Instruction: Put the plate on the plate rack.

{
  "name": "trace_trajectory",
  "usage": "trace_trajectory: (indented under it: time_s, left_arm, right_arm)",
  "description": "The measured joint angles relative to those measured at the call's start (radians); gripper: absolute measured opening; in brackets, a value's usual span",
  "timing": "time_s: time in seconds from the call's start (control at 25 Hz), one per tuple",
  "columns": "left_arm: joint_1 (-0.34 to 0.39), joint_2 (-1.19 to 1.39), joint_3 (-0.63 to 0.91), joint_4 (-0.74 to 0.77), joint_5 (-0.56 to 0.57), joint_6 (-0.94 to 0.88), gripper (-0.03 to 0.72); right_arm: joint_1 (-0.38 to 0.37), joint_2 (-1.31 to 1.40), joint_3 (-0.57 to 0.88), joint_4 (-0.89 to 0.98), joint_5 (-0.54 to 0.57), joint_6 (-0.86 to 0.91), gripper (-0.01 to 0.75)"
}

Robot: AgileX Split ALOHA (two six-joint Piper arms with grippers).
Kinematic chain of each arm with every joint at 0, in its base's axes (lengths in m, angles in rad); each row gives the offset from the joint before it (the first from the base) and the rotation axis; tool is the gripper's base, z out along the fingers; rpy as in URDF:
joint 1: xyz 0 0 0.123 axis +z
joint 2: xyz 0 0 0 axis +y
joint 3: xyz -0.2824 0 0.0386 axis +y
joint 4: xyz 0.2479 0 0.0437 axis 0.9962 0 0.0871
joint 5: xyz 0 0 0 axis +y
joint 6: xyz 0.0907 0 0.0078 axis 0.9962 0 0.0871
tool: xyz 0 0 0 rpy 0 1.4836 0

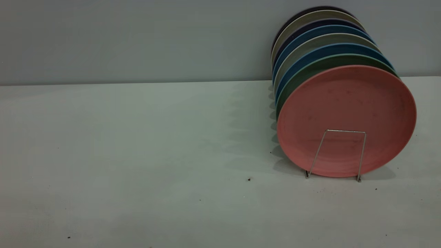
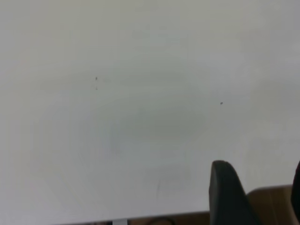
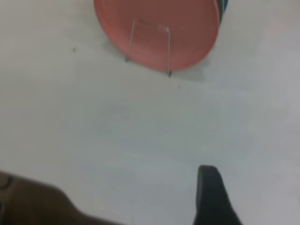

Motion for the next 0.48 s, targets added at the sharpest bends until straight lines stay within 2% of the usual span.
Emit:
trace_trajectory:
  time_s: [0.48]
  left_arm:
    - [-0.02,-0.051,0.0,0.0,0.01,0.0,0.375]
  right_arm:
    - [0.0,-0.031,0.0,0.002,0.003,0.0,0.456]
